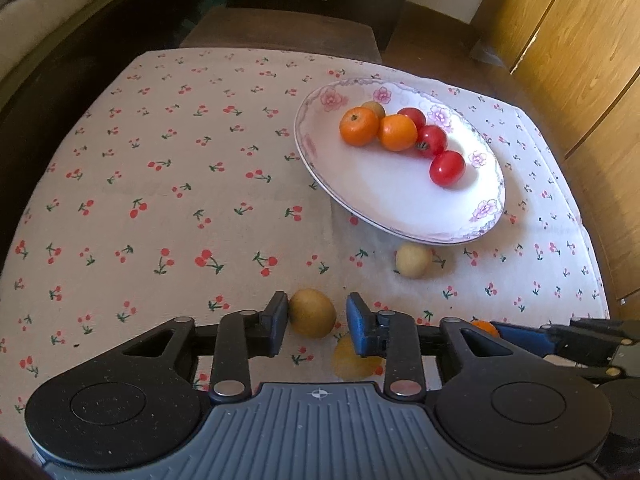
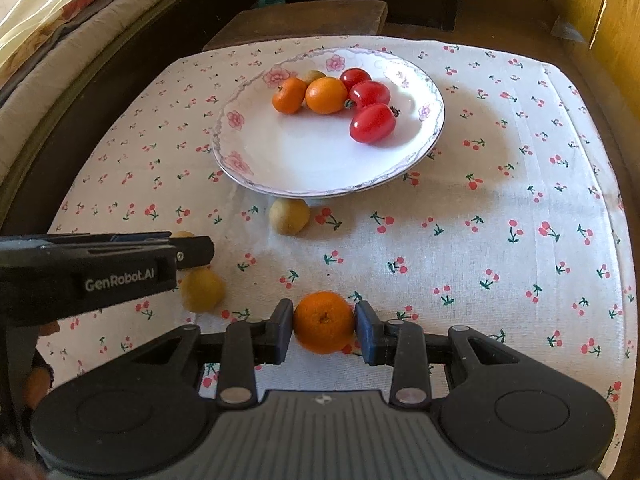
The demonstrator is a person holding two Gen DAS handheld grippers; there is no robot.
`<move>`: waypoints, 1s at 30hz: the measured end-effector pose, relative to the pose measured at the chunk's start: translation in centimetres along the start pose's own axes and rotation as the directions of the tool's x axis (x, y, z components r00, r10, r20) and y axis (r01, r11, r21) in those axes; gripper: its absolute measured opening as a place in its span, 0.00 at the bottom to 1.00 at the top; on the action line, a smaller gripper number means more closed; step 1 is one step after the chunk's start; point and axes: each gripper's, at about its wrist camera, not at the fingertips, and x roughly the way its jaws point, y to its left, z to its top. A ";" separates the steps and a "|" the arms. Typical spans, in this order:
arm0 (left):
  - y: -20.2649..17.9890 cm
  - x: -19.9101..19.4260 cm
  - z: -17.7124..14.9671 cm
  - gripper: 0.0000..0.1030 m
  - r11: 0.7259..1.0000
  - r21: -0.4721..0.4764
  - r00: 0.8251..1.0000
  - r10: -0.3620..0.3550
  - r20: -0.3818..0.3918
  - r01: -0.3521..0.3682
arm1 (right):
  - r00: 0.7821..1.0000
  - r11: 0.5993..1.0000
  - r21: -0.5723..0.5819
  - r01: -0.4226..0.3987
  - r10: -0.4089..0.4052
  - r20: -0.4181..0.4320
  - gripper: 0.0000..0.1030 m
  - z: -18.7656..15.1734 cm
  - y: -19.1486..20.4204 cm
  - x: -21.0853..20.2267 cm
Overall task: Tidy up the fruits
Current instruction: 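Carry the mandarin and tan fruit over the white bowl with both tools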
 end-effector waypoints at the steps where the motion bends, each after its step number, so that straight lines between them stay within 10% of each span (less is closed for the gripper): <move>1: 0.0 0.1 0.0 0.43 1.000 -0.003 1.000 -0.002 -0.001 0.002 | 1.000 1.000 0.001 -0.001 0.001 0.002 0.34 0.0 0.0 0.0; 10: -0.2 0.4 0.0 0.50 1.000 -0.005 1.000 0.007 -0.009 -0.007 | 1.000 1.000 -0.011 0.004 -0.004 0.001 0.35 0.0 0.3 -0.1; 30: -0.5 -1.0 -0.5 0.33 0.999 0.024 1.000 0.027 0.011 -0.027 | 0.998 1.000 0.017 0.019 -0.019 0.051 0.33 -0.3 0.3 -1.6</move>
